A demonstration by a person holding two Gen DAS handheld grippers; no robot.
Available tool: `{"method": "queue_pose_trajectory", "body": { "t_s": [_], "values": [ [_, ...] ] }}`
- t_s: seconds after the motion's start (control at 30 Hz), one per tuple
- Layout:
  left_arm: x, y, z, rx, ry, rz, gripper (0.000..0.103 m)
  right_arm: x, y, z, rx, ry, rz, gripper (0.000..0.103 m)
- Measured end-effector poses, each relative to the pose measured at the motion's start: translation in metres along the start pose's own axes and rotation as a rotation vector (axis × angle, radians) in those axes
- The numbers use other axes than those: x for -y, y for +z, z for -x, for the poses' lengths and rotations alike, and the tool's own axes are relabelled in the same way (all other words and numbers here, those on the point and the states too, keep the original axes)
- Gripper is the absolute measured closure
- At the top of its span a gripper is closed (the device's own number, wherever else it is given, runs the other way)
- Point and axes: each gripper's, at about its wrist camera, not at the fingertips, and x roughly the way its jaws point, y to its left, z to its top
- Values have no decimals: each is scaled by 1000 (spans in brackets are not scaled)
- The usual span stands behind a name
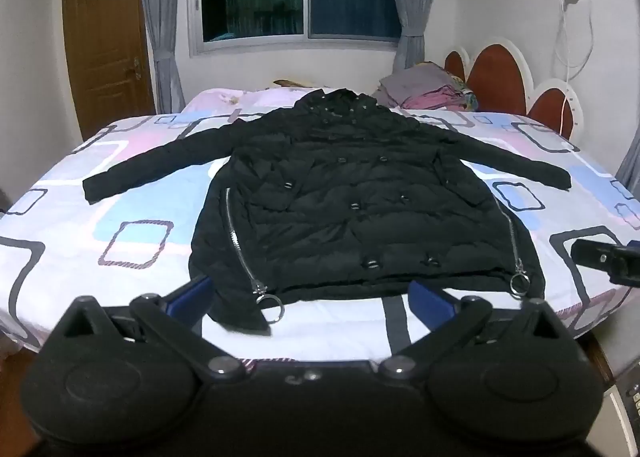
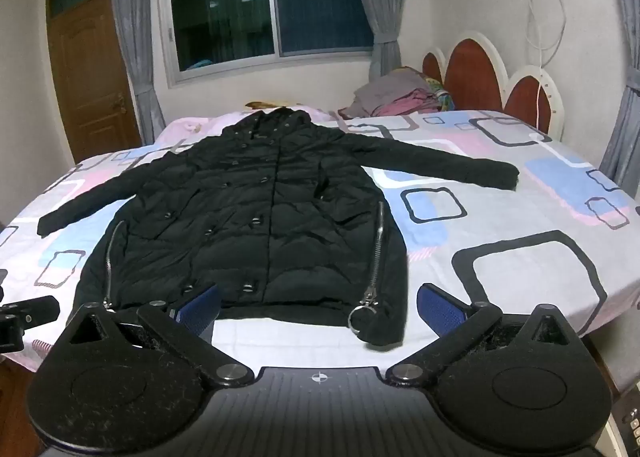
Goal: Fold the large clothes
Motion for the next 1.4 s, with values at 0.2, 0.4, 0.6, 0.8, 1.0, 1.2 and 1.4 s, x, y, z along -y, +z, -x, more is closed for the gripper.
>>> {"method": "queue_pose_trajectory", "body": {
  "t_s": [0.2,0.4,0.6,0.8,1.0,1.2,1.4],
  "values": [
    [-1,3,-2,7,-1,10,0,1,2,0,3,2,0,0],
    [-3,7,-4,6,4,17,0,1,3,0,1,3,1,0],
    [-2,5,0,18,15,17,0,1,3,0,1,2,-3,0],
    [-2,6,0,19,14,16,0,1,5,1,1,3,-4,0],
    [-2,5,1,21,13,16,0,-1,9,1,1,2,-5,0],
    [-1,6,2,22,17,17,0,0,8,2,3,3,-4,0],
    [-4,6,5,25,17,20,0,0,5,4,4,5,-4,0]
  ]
}}
